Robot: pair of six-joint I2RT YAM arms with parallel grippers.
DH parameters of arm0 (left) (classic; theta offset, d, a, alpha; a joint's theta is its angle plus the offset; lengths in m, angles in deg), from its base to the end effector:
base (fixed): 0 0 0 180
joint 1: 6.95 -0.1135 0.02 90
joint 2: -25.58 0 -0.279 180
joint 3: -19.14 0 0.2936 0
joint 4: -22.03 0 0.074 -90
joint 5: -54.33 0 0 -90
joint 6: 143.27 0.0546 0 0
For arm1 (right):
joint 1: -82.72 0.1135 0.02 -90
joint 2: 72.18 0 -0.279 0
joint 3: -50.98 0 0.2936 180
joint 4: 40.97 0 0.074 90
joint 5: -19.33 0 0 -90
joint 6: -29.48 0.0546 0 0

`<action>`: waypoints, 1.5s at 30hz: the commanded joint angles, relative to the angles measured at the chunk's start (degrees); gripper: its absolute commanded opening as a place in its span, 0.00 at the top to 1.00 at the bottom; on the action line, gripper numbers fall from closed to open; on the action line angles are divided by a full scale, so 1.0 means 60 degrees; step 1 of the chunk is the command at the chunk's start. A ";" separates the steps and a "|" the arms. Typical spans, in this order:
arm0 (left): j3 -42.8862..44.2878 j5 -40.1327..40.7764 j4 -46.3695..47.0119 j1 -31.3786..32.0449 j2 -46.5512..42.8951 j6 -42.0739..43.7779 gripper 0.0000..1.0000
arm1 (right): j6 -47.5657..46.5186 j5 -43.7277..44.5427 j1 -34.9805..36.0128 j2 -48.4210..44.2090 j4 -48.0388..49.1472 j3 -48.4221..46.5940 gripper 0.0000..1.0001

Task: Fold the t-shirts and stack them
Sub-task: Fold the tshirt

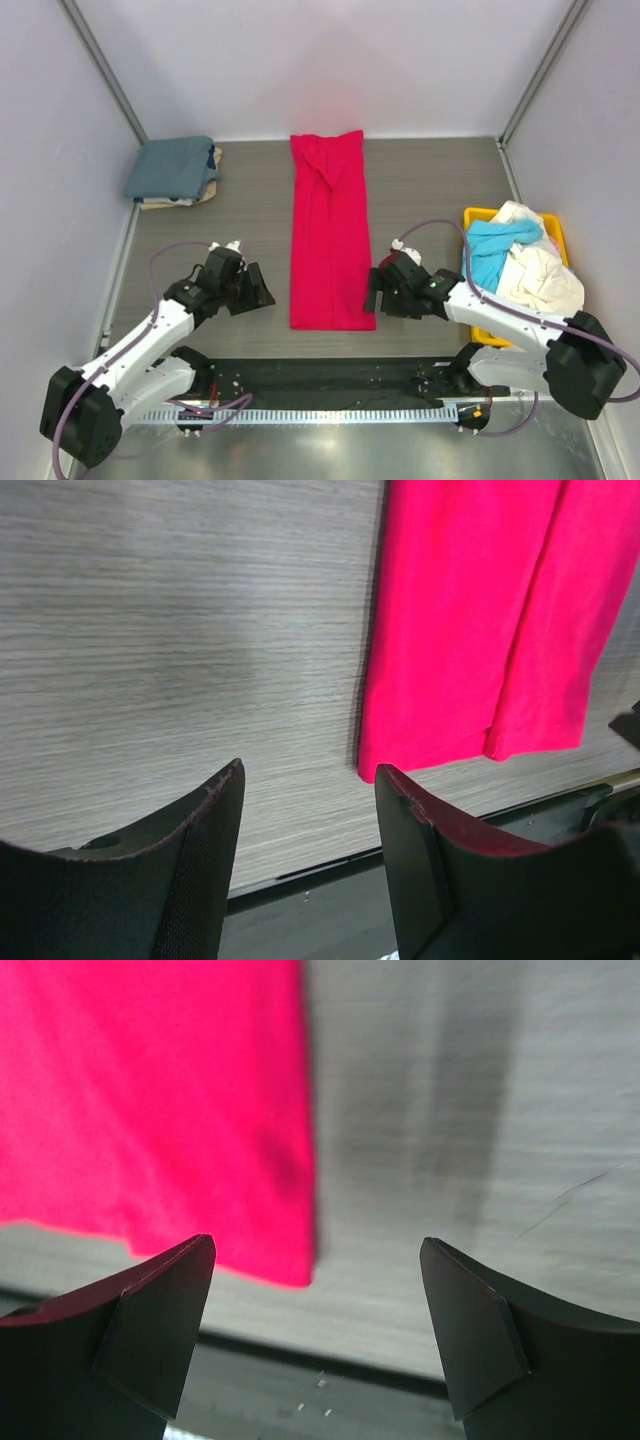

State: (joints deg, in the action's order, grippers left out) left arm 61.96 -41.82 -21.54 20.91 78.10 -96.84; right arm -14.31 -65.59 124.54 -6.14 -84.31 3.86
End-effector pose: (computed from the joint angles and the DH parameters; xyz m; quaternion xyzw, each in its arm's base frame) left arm 0.1885 -0.1063 0.1826 -0.1128 0.9411 -0.2250 0.2257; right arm 0.1852 0.1592 0.1596 0.0478 0.9688 0.1355 0.2021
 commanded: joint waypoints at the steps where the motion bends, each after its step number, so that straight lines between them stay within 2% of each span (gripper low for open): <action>1: -0.0248 -0.0044 0.1338 0.0264 0.0051 -0.0618 0.44 | 0.1290 0.0559 0.0688 -0.0694 0.0454 0.0072 0.11; 7: -0.1142 0.0000 0.2275 0.0762 0.0286 -0.1102 0.44 | 0.1730 0.0779 0.1174 -0.0709 0.0702 0.0629 0.14; 10: -0.1406 0.0117 0.2729 0.0880 0.0359 -0.1205 0.44 | 0.1818 0.0619 0.1189 -0.0519 0.1243 0.1054 0.19; 19: -0.1758 -0.0132 0.4384 0.1319 0.1896 -0.1497 0.44 | 0.2185 0.0252 0.1335 0.0213 0.2387 0.1640 0.42; 21: -0.1758 -0.0176 0.4678 0.1509 0.2218 -0.1600 0.45 | 0.2243 0.0252 0.1350 0.0302 0.2460 0.1757 0.52; 27: -0.1655 -0.0147 0.4593 0.2168 0.2440 -0.1980 0.48 | 0.2361 0.0252 0.1364 0.0258 0.2592 0.2006 0.65; 32: -0.1772 0.0864 0.3699 0.3045 0.2060 -0.2478 0.49 | 0.2522 0.0164 0.1379 0.0053 0.2607 0.2270 0.71; 35: -0.2021 0.0952 0.3727 0.3266 0.1913 -0.2728 0.54 | 0.2609 0.0178 0.1379 -0.0094 0.2607 0.2387 0.76; 37: -0.2051 0.1318 0.3742 0.3268 0.1927 -0.2728 0.67 | 0.2610 0.0193 0.1379 -0.0079 0.2607 0.2402 0.81; 38: -0.2036 0.1362 0.3757 0.3282 0.1927 -0.2728 0.74 | 0.2610 0.0208 0.1379 -0.0065 0.2651 0.2402 0.88; 41: -0.1934 0.1581 0.3815 0.3311 0.1970 -0.2699 0.85 | 0.2566 0.0193 0.1394 -0.0006 0.2651 0.2388 0.97; 42: -0.1890 0.1611 0.3801 0.3311 0.2000 -0.2626 0.92 | 0.2566 0.0179 0.1394 -0.0006 0.2636 0.2388 0.99; 45: -0.1714 0.1524 0.3670 0.3399 0.1840 -0.2655 1.00 | 0.2638 0.0120 0.1510 -0.0181 0.2491 0.2373 0.99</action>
State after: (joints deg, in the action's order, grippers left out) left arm 50.99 -35.04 3.97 40.62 89.59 -113.06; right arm 1.34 -64.56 132.23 -7.30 -64.77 16.60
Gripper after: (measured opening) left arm 0.045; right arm 0.062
